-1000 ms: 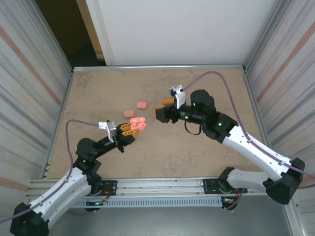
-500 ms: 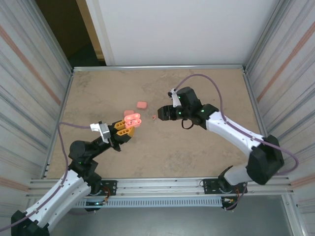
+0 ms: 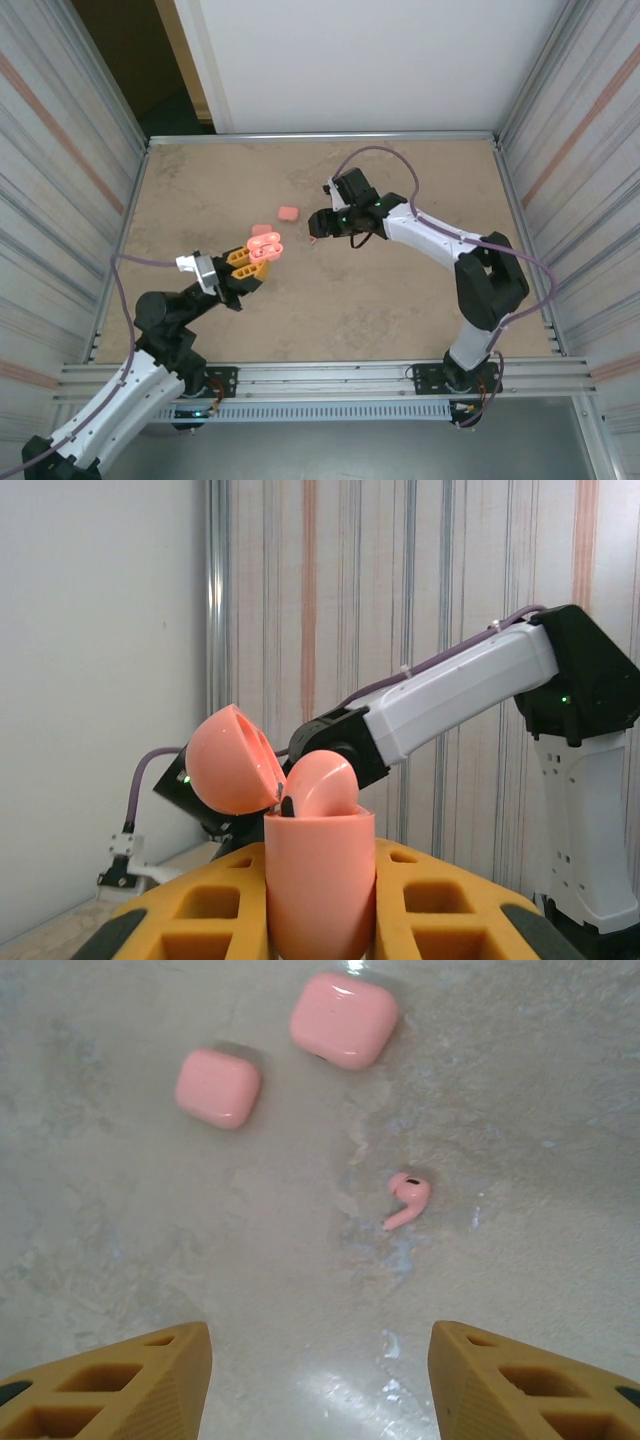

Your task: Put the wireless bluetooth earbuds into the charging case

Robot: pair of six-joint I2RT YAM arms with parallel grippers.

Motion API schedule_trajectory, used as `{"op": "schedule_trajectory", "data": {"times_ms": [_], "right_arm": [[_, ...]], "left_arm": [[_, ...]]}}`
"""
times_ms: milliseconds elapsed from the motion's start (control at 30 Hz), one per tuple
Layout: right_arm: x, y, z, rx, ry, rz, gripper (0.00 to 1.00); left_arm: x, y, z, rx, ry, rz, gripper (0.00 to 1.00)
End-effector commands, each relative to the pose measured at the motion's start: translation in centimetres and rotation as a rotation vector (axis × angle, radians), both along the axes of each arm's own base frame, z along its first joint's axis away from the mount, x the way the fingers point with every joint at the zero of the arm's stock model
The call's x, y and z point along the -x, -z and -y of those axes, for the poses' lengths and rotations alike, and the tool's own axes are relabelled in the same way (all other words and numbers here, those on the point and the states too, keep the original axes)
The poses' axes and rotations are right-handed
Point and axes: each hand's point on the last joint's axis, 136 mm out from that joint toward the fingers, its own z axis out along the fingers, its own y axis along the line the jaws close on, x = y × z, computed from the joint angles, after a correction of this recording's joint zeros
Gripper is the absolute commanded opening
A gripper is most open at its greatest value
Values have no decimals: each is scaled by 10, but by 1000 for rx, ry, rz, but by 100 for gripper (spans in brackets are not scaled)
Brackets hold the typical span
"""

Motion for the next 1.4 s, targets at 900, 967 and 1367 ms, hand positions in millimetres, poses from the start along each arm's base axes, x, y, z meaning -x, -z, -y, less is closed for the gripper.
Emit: {"op": "schedule_trajectory", "data": {"times_ms": [900,967,1367], "right_arm": [[-52,85,-20,-13,130,-186,46],[-52,87,-22,-17,126,-192,45],[-49,95,-26,-19,113,-206,40]], "left_arm": [[5,-2,-3,6,-5,19,0],[5,-2,-3,5,-7,18,0],[4,-1,-2,4,-7,16,0]]}}
